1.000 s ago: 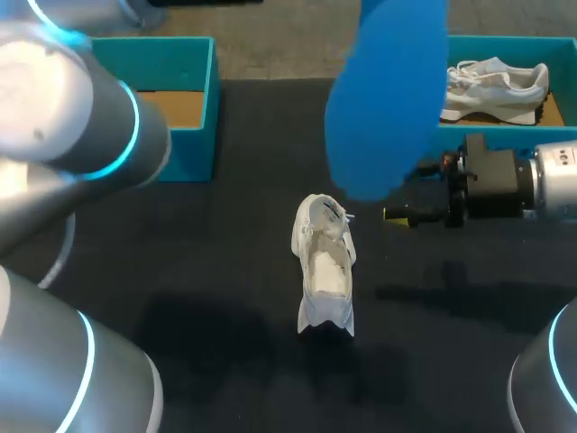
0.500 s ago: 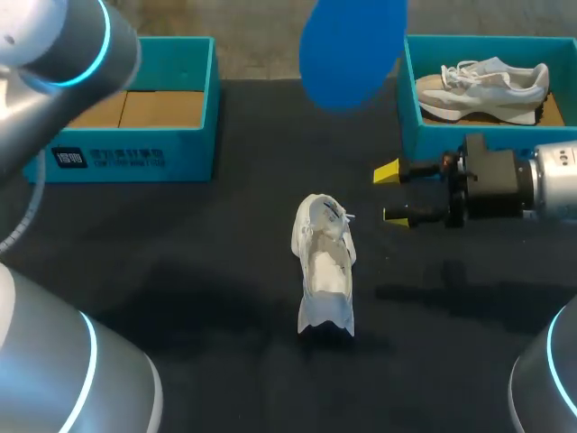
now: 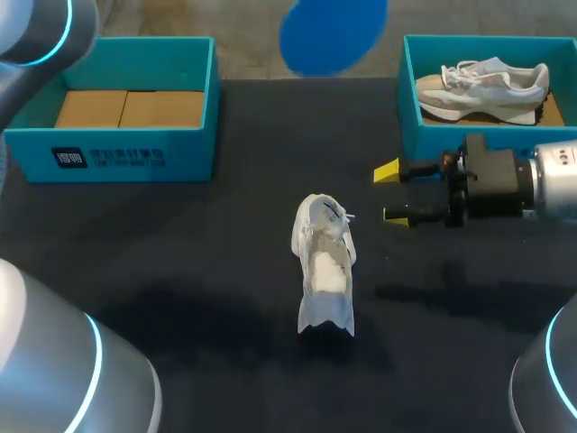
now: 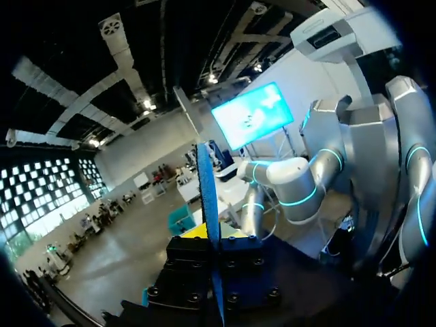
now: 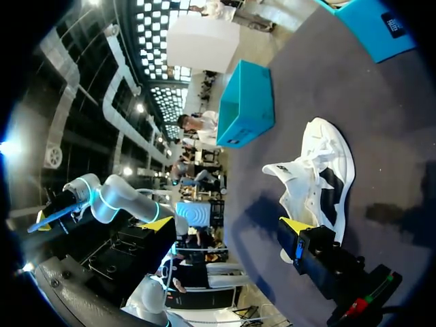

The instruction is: Take the shoe out of the shoebox, open the shoe tongue, remove and reinsert the insole, then place the shoe into the shoebox

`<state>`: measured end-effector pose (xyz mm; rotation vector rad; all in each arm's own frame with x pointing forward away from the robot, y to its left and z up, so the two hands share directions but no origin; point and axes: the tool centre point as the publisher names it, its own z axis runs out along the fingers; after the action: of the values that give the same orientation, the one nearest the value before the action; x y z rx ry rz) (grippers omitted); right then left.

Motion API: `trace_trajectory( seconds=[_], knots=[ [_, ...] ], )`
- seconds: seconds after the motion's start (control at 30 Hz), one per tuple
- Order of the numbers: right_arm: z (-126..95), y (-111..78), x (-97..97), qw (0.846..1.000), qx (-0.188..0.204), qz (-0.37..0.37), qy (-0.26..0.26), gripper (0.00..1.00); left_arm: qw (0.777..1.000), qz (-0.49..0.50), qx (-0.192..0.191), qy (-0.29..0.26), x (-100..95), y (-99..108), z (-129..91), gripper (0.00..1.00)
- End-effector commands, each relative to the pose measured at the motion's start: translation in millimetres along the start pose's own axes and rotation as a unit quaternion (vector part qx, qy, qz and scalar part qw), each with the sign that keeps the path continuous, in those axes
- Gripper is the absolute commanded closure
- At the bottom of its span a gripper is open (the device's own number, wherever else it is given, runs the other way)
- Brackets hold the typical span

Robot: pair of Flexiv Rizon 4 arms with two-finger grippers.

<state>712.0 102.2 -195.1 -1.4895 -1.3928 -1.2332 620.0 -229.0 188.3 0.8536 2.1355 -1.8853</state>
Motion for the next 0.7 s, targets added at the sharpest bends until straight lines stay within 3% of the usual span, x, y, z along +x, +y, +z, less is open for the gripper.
trace_trajectory(
  seconds=[0.03,0.07,0.17,0.2,0.53,0.6,0.7],
  knots=[
    [2,-0.3,0.0,1.0,-0.001,0.0,-0.001,0.0,0.971,0.22,-0.092,-0.016,19.7,5,-1,1.0],
    [2,-0.3,0.0,1.0,-0.001,0.0,-0.001,0.0,0.969,0.236,-0.069,-0.013,26.5,12,-1,1.0],
    [2,-0.3,0.0,1.0,-0.001,0.0,-0.001,0.0,0.963,0.261,-0.071,-0.014,34.6,28,0,1.0],
    [2,-0.3,0.0,1.0,-0.001,0.0,-0.001,0.0,0.959,0.279,-0.05,-0.024,35.4,42,-2,1.0],
    [2,-0.3,0.0,1.0,-0.001,0.0,-0.001,0.0,0.923,0.379,0.006,-0.071,47.3,66,-10,1.0],
    [2,-0.3,0.0,1.0,-0.001,0.0,-0.001,0.0,0.913,0.399,0.011,-0.083,50.3,71,-12,1.0],
    [2,-0.3,0.0,1.0,-0.001,0.0,-0.001,0.0,0.895,0.438,-0.012,-0.089,57.3,79,-11,1.0]
  ],
)
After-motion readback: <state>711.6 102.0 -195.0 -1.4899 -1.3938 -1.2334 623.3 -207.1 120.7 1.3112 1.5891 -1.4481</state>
